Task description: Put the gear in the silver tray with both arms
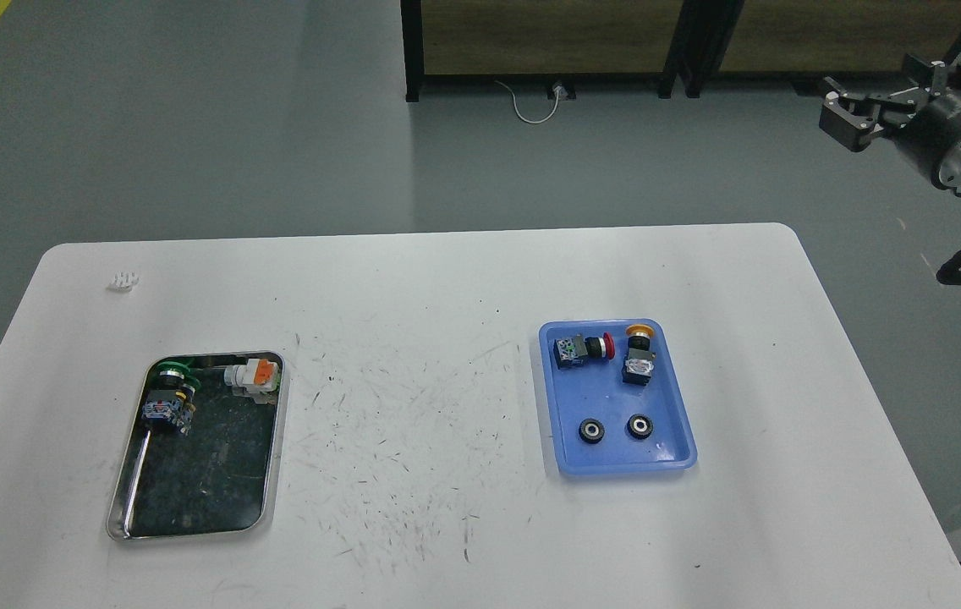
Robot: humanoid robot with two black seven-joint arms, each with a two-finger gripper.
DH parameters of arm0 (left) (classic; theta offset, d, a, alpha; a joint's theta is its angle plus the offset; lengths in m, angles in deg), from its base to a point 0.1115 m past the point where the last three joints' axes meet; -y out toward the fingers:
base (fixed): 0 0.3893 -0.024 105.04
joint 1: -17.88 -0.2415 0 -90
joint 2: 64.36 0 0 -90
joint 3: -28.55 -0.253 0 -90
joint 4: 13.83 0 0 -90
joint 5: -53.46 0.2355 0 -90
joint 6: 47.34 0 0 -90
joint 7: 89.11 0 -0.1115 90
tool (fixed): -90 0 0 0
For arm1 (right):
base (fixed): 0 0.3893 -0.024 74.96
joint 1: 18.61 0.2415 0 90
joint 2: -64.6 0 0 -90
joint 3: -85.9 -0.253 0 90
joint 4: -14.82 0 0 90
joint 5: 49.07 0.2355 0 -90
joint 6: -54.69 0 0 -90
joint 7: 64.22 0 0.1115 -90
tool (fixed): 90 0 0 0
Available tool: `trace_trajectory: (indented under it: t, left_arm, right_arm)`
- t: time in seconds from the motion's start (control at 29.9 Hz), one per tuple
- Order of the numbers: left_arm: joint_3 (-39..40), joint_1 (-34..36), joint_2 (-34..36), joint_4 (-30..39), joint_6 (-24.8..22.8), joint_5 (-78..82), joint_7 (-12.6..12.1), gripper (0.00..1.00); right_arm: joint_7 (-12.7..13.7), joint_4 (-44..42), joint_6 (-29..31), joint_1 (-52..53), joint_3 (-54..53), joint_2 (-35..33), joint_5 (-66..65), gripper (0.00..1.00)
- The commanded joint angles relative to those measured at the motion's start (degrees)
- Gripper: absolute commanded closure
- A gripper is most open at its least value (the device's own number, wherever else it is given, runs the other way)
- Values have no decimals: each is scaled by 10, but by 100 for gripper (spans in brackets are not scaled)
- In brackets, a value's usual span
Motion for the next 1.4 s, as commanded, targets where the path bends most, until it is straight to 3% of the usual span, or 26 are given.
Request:
trace_trajectory:
  t: [0.0, 0.13, 0.3, 0.47, 0.6, 0.97, 1.37]
  left_arm:
    - [0, -2, -6, -7, 28, -2, 0, 1]
    - [1, -3, -10, -19, 33, -19, 13, 1]
    - [-1, -17, -15, -23, 32, -27, 53, 1]
    - [-4, -30, -18, -17, 23, -27, 49, 1]
    - [-5, -57, -12, -7, -30, -22, 49, 1]
    - [-6, -132, 2, 31, -36, 33, 68, 1]
    - [1, -149, 27, 57, -60, 28, 70, 1]
  right_arm:
    - [-7, 0, -9, 7, -7, 6, 0, 0]
    - [2, 0, -42, 27, 0, 8, -2, 1]
    - [9, -2, -47, 30, 1, 6, -15, 5]
    - [3, -4, -45, 17, 3, 9, -15, 1]
    - [2, -1, -33, 14, 7, 8, -20, 1]
    - [8, 62, 10, -39, 9, 22, -82, 0]
    - [19, 149, 39, -61, 80, 42, -99, 0]
